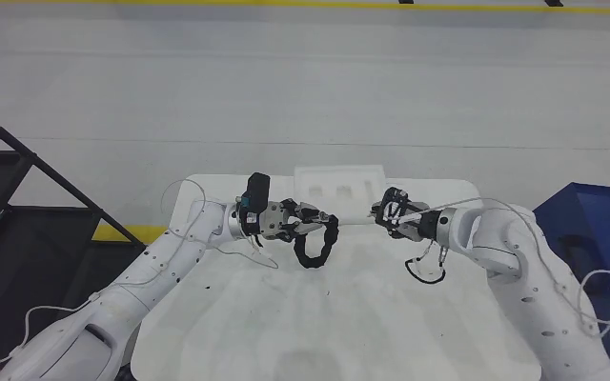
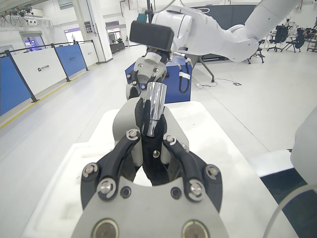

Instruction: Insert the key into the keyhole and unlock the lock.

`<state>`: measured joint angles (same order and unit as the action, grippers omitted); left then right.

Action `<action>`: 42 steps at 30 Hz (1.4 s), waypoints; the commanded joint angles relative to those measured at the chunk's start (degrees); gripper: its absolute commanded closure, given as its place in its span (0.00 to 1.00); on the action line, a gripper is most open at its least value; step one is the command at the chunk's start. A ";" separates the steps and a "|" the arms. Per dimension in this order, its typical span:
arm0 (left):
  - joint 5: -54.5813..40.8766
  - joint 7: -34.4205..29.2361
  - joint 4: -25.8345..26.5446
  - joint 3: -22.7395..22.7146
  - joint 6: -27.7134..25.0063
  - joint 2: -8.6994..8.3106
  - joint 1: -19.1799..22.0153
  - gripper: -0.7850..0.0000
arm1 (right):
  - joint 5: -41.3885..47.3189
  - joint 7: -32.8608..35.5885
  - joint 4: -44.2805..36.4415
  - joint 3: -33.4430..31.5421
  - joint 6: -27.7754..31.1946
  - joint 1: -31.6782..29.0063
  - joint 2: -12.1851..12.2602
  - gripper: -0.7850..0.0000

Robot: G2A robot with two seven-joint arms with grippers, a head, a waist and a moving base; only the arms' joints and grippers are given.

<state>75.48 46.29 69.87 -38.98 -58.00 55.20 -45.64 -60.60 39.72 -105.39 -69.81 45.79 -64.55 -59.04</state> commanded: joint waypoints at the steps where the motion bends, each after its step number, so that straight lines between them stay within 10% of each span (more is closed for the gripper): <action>1: 0.00 0.00 0.00 0.00 0.00 0.00 0.00 1.00 | -0.52 -2.01 -2.49 -1.42 0.60 -1.76 0.31 1.00; 15: 0.00 0.00 0.00 0.00 0.00 0.00 0.00 1.00 | 2.04 -20.53 -6.05 -7.44 6.52 -9.89 1.36 1.00; 36: 0.00 0.00 0.00 0.00 0.00 0.00 0.00 1.00 | 3.70 -20.92 -3.27 -6.23 2.17 -10.14 1.13 1.00; 42: 3.46 0.75 5.22 -1.98 11.45 0.04 -2.84 1.00 | 12.90 -17.52 -7.47 -5.11 -5.94 -10.80 0.79 1.00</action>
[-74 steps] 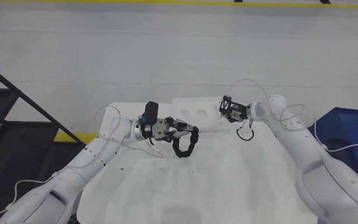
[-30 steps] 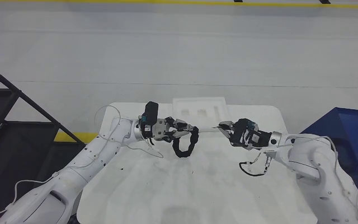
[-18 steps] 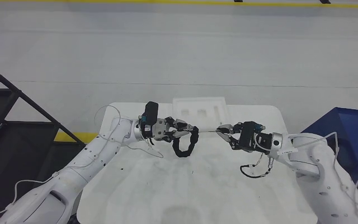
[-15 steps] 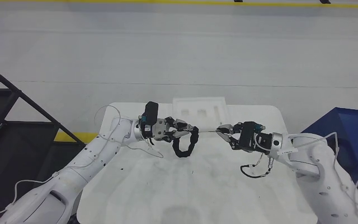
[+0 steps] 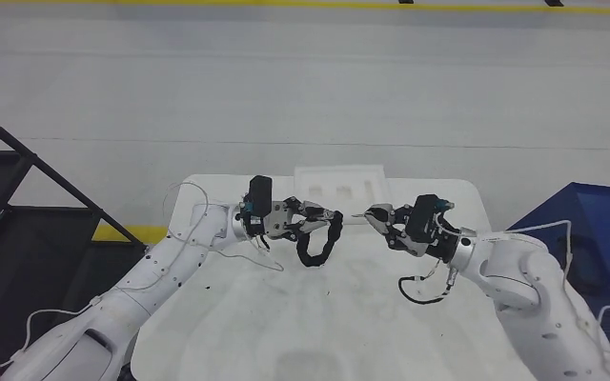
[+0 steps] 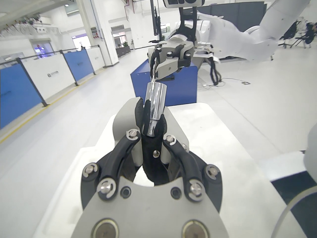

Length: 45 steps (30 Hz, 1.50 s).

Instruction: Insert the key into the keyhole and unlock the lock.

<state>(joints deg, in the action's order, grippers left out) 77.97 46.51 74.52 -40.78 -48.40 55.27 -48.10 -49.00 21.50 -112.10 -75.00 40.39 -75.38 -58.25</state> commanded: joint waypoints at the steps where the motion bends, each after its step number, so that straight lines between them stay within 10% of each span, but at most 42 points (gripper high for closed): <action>1: 2.10 1.01 1.11 -0.45 3.31 -0.05 -0.72 1.00 | 2.44 1.68 -1.63 0.18 -1.47 -0.01 0.00 1.00; 15: 11.06 3.44 3.25 -1.41 20.54 1.04 -4.59 1.00 | 7.58 7.66 -9.97 1.15 -12.18 -3.09 -0.03 1.00; 45: 15.02 10.69 -0.25 -0.67 25.47 3.03 -5.65 1.00 | 3.33 15.89 -18.67 3.22 -23.95 -5.83 -0.16 1.00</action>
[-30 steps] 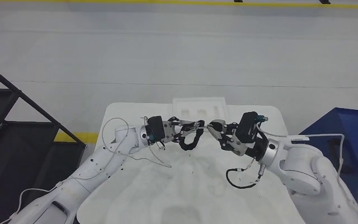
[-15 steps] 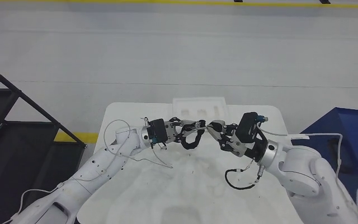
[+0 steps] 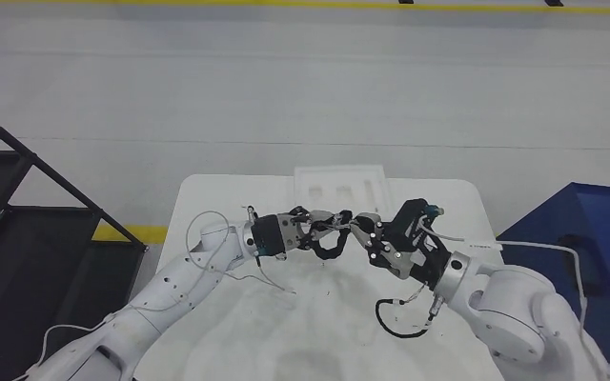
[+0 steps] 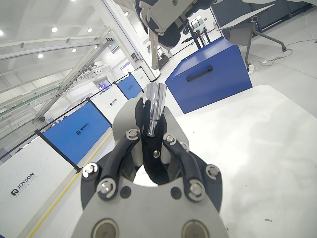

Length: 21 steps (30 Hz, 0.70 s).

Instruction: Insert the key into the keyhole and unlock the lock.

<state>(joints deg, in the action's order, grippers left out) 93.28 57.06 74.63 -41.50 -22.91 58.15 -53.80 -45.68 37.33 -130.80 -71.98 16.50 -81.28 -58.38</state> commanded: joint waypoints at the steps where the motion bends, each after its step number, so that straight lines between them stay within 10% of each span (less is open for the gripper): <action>1: -0.57 0.20 -0.76 0.08 -0.09 0.31 0.14 1.00 | -0.05 0.24 0.08 0.43 -0.25 0.20 -0.05 1.00; 21: -0.09 0.86 -2.83 -0.65 -1.24 2.05 0.27 1.00 | 0.09 -1.34 1.85 1.93 -6.61 0.31 -0.80 1.00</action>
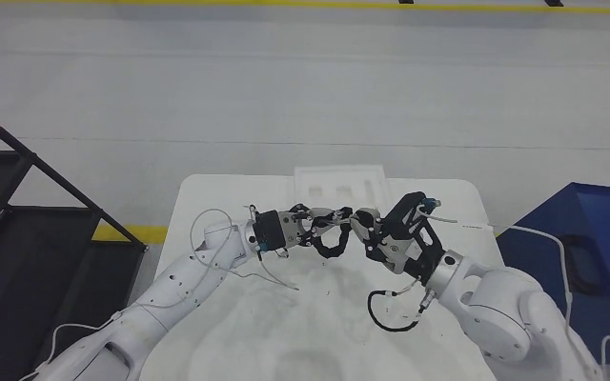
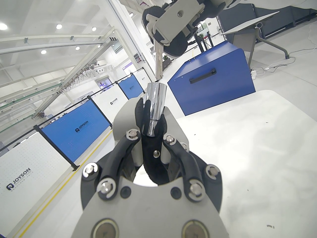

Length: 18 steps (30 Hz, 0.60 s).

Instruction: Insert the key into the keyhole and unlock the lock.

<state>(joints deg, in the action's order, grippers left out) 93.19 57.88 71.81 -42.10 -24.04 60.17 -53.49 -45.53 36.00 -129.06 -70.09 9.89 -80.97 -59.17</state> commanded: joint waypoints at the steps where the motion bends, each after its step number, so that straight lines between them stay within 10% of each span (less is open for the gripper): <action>1: -0.03 0.06 -0.05 -0.14 -0.24 0.09 -0.09 1.00 | 0.01 -0.08 0.21 0.12 -0.09 0.01 -0.05 1.00; 18: 0.92 -0.05 -0.10 -1.72 -2.05 0.65 -0.72 1.00 | -1.14 -1.56 0.69 0.65 -0.65 0.35 -0.47 1.00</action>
<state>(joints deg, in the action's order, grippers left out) 94.10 57.87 71.73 -43.75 -26.00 60.80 -54.16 -46.62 34.62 -128.32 -69.40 9.18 -80.58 -59.63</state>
